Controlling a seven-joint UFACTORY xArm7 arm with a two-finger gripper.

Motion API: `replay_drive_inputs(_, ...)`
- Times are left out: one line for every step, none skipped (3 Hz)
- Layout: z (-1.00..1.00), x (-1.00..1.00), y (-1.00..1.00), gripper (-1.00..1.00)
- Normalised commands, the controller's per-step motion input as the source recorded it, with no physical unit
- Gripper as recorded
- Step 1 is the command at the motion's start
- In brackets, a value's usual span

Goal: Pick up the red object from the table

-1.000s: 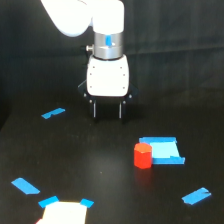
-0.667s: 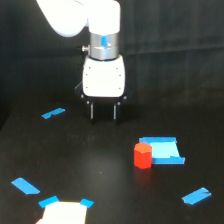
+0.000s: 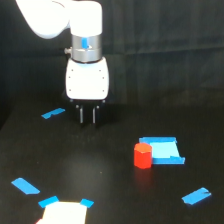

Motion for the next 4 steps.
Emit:
replay_drive_inputs(-1.0,-0.09,-1.0,0.85)
replay_drive_inputs(-1.0,-0.06,-1.0,0.89)
replay_drive_inputs(-1.0,1.0,-0.01,-1.0)
replay_drive_inputs(-0.79,1.0,0.46,-0.99)
